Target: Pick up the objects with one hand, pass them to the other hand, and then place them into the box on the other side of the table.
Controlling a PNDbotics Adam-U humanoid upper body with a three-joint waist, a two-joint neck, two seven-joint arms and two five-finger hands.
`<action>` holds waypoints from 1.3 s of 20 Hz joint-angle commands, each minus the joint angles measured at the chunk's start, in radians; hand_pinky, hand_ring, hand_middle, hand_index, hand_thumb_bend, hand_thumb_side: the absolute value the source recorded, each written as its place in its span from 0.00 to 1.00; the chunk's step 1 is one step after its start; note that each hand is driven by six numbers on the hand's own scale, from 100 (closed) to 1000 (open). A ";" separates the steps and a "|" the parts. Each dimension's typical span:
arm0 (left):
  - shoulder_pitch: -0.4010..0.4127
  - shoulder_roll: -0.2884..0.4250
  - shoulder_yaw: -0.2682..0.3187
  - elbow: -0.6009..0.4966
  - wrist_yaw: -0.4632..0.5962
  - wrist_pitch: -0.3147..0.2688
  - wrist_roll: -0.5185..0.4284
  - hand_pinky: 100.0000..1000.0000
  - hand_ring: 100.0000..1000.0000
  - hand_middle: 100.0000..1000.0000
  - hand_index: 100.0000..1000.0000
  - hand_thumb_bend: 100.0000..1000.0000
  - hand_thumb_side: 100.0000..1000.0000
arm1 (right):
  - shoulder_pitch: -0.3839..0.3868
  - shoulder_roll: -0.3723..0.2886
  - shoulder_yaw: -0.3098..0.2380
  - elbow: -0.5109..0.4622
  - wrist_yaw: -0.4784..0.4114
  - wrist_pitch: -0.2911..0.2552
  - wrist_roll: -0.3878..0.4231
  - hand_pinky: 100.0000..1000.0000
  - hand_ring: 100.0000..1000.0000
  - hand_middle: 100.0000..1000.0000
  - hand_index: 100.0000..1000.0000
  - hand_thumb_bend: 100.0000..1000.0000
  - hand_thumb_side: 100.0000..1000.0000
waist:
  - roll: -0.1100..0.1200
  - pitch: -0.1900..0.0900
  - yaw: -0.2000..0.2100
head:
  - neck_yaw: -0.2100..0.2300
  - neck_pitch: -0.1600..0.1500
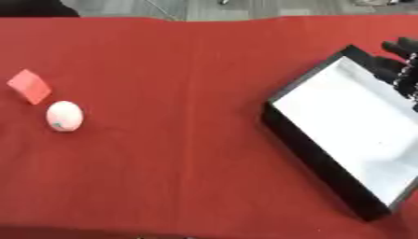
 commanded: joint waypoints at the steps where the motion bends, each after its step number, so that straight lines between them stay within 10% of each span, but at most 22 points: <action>1: -0.046 0.179 -0.041 0.071 0.022 0.038 -0.032 1.00 0.79 0.66 0.82 0.07 0.68 | 0.000 -0.054 0.002 -0.015 -0.021 -0.016 0.000 1.00 1.00 1.00 1.00 0.00 0.51 | 0.008 -0.024 0.001 | 0.008 0.002; 12: -0.204 0.393 -0.160 0.355 -0.054 0.139 -0.431 1.00 0.87 0.75 0.85 0.31 0.61 | 0.027 -0.116 0.019 -0.020 -0.069 -0.093 -0.005 1.00 1.00 1.00 1.00 0.00 0.48 | 0.004 -0.043 -0.009 | 0.058 -0.001; 26: -0.456 0.334 -0.217 0.667 -0.384 0.108 -0.741 1.00 0.89 0.79 0.85 0.54 0.48 | 0.040 -0.129 0.029 -0.012 -0.060 -0.122 0.002 1.00 1.00 1.00 1.00 0.00 0.48 | 0.006 -0.047 -0.010 | 0.072 0.003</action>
